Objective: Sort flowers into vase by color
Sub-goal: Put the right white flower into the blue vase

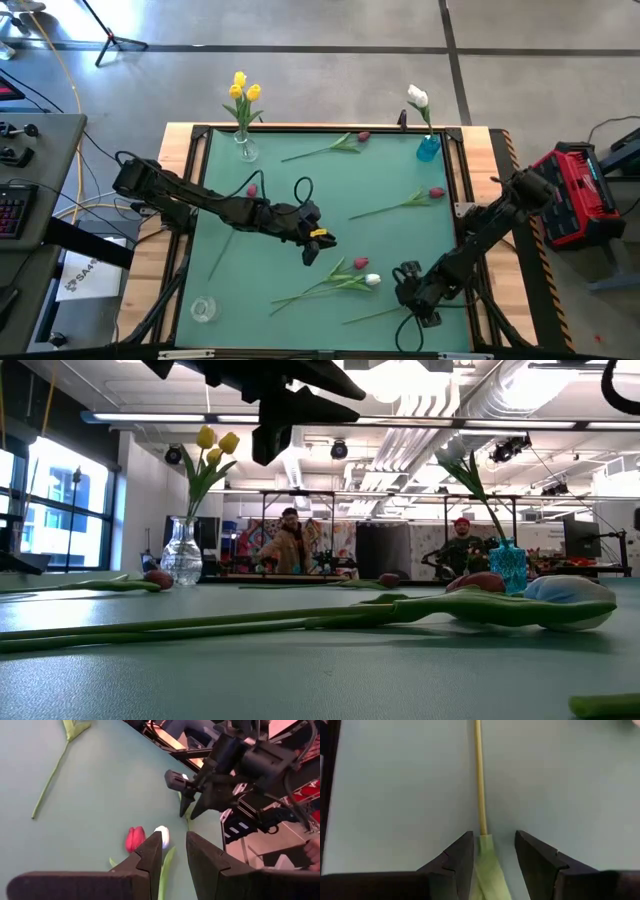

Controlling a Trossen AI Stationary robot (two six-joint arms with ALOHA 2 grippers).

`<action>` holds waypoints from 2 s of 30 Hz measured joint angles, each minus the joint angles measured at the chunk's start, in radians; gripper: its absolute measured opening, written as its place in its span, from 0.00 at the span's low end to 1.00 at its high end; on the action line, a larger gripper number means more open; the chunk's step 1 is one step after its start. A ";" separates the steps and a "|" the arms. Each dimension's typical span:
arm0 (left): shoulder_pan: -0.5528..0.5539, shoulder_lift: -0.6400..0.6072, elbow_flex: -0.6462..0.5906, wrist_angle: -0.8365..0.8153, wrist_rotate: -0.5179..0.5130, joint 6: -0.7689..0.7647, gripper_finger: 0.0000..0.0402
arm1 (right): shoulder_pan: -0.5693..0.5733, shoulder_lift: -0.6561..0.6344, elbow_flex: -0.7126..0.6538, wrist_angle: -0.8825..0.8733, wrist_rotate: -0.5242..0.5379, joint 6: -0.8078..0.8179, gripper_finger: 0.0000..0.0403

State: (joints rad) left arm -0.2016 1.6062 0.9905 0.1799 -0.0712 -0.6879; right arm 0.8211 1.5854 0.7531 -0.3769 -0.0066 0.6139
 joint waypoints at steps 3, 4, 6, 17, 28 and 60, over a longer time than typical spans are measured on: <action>0.000 0.000 0.000 -0.002 0.002 0.000 0.18 | 0.000 0.023 0.003 0.003 -0.010 0.014 0.34; 0.000 0.000 0.000 -0.002 0.008 0.003 0.18 | 0.000 0.026 0.003 0.003 -0.011 0.014 0.33; 0.000 0.000 0.000 -0.002 0.015 0.008 0.18 | 0.000 0.025 0.003 0.001 -0.009 0.015 0.30; 0.011 0.000 0.000 -0.031 0.018 0.036 0.18 | -0.003 0.008 0.002 -0.065 0.033 0.060 0.03; 0.016 0.000 0.000 0.014 0.006 -0.007 0.18 | -0.044 -0.028 0.212 -0.455 0.039 -0.152 0.02; 0.054 0.000 0.000 0.018 0.224 -0.020 0.40 | -0.499 -0.030 0.640 -0.611 0.287 -0.752 0.01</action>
State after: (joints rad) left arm -0.1478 1.6062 0.9905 0.1979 0.1524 -0.7075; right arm 0.3220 1.5555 1.3930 -0.9882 0.2802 -0.1382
